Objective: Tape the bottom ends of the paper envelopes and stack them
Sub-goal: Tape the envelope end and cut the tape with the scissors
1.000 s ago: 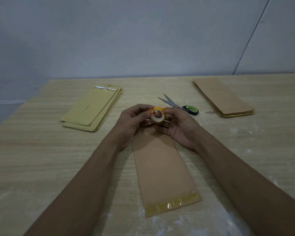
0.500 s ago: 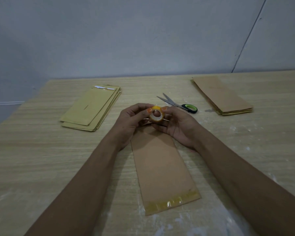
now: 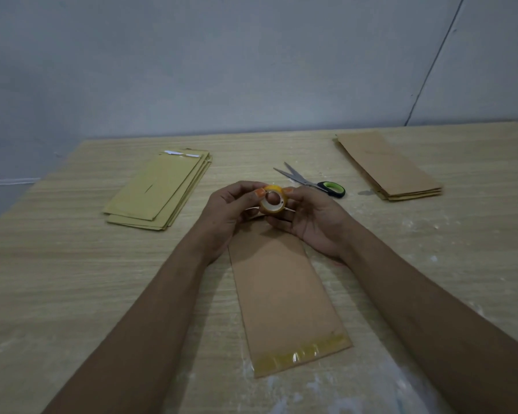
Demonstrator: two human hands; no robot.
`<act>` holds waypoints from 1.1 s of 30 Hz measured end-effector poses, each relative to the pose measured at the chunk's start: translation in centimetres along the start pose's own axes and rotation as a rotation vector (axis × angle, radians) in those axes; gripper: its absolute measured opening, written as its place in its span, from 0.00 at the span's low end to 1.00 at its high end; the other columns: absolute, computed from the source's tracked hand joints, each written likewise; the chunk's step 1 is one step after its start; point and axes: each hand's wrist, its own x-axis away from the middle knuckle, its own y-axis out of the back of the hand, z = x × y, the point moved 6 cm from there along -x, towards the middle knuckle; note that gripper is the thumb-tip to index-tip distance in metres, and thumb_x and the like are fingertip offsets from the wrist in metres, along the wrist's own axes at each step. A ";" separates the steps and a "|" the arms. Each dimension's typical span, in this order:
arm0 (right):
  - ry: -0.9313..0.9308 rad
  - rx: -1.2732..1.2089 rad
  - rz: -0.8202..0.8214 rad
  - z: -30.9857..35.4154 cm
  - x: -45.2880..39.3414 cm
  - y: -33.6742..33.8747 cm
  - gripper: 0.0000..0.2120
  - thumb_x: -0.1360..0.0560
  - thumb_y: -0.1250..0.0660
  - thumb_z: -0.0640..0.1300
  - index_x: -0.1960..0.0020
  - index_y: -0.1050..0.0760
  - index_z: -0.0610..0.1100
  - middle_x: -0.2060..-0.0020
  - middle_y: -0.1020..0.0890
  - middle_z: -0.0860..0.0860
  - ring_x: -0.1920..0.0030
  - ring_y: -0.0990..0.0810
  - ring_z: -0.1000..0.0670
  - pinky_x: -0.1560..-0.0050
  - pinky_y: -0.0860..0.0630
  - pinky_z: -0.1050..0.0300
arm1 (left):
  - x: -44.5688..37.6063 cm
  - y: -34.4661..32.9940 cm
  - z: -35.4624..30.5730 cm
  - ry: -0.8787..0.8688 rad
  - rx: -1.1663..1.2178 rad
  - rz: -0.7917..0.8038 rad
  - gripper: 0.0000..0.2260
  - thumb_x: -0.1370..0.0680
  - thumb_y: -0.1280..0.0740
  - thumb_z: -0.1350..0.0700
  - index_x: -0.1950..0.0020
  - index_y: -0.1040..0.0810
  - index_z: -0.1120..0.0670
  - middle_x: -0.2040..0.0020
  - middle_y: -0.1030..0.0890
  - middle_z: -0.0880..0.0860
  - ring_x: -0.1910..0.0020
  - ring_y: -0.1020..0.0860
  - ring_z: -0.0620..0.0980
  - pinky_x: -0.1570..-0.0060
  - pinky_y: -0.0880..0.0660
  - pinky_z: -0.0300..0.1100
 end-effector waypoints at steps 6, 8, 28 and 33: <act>0.013 0.043 -0.044 -0.1 -0.1 0.0 0.06 0.33 0.32 0.41 0.58 0.20 0.40 0.60 0.18 0.45 0.57 0.19 0.47 0.49 0.21 0.52 | 0.2 -0.2 -0.3 -0.019 -0.016 0.038 0.04 0.28 0.28 0.56 0.55 0.14 0.49 0.54 0.15 0.52 0.53 0.18 0.49 0.46 0.23 0.43; 0.004 0.030 -0.024 -0.2 -0.1 0.0 0.06 0.32 0.33 0.41 0.58 0.19 0.40 0.59 0.18 0.44 0.56 0.19 0.47 0.49 0.21 0.52 | 0.1 -0.1 -0.1 -0.013 -0.014 0.023 0.05 0.27 0.29 0.57 0.54 0.14 0.50 0.53 0.15 0.53 0.52 0.18 0.50 0.45 0.23 0.44; 0.019 0.036 -0.045 -0.1 0.1 -0.3 0.07 0.34 0.33 0.42 0.66 0.16 0.44 0.60 0.18 0.44 0.57 0.19 0.47 0.52 0.20 0.53 | -0.1 0.1 0.0 -0.003 0.002 0.000 0.04 0.28 0.30 0.58 0.57 0.15 0.51 0.56 0.16 0.53 0.54 0.20 0.51 0.45 0.25 0.46; 0.007 0.000 -0.013 0.0 0.1 -0.3 0.08 0.32 0.33 0.42 0.64 0.16 0.44 0.60 0.17 0.45 0.58 0.18 0.47 0.51 0.20 0.53 | 0.0 0.0 0.2 0.012 -0.009 -0.018 0.05 0.28 0.30 0.57 0.56 0.14 0.51 0.54 0.16 0.54 0.50 0.21 0.54 0.40 0.28 0.51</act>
